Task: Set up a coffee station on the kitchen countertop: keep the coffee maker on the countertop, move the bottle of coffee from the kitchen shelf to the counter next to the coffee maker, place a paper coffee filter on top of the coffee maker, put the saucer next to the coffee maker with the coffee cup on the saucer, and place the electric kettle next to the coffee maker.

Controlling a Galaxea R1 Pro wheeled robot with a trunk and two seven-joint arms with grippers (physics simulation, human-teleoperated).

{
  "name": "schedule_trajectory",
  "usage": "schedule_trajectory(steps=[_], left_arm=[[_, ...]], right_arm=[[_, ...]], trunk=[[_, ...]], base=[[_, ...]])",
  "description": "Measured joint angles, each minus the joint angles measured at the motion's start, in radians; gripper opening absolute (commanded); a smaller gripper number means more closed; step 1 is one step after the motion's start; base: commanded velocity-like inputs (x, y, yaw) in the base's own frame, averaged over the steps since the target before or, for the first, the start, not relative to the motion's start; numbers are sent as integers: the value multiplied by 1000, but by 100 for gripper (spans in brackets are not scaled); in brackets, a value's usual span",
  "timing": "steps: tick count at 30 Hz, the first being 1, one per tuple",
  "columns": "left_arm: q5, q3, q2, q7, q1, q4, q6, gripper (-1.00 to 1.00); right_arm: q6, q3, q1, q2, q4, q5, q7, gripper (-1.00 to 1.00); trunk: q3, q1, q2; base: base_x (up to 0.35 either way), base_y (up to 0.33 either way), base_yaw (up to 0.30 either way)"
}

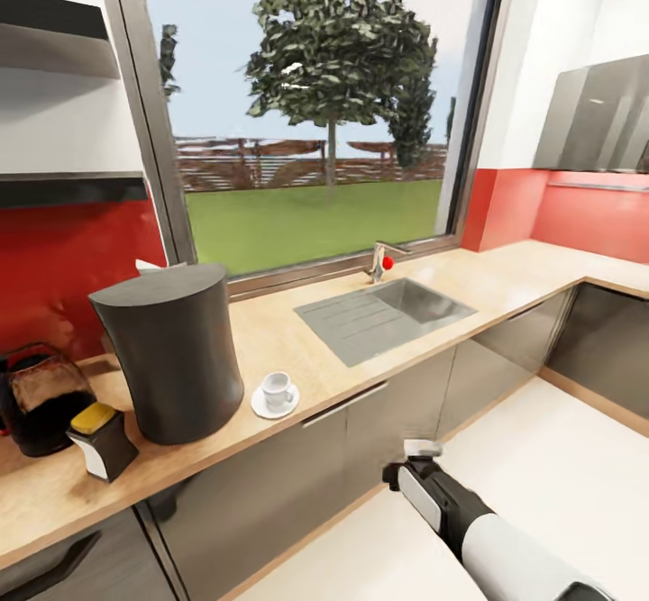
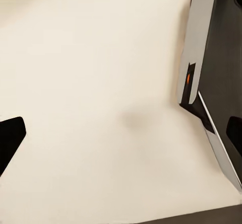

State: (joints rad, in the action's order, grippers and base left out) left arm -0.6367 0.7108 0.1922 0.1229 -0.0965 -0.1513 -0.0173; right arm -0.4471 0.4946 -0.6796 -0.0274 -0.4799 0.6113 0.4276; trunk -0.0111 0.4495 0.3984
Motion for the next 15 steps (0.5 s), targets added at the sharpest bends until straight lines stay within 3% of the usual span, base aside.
schedule_trajectory(steps=[7,10,12,15], left_arm=[[-1,-2,0,0,-1,1,-4,100],[-2,-2,-1,2,-1,1,-7,100],[-2,-2,-2,2,-1,1,-8,100],[-2,-2,-4,2,-1,1,-9,100]], right_arm=[[6,0,1,-29,298,-1,-9,100],[17,-2,28,-45,412,-5,-86,100],[45,0,69,-45,435,-23,-147,100],[134,0,158,-42,452,-97,-215,100]], trunk=[[0,0,0],[0,0,0],[0,0,0],[0,0,0]], base=[[0,0,-101],[0,0,-10],[0,0,-4],[0,0,-1]])
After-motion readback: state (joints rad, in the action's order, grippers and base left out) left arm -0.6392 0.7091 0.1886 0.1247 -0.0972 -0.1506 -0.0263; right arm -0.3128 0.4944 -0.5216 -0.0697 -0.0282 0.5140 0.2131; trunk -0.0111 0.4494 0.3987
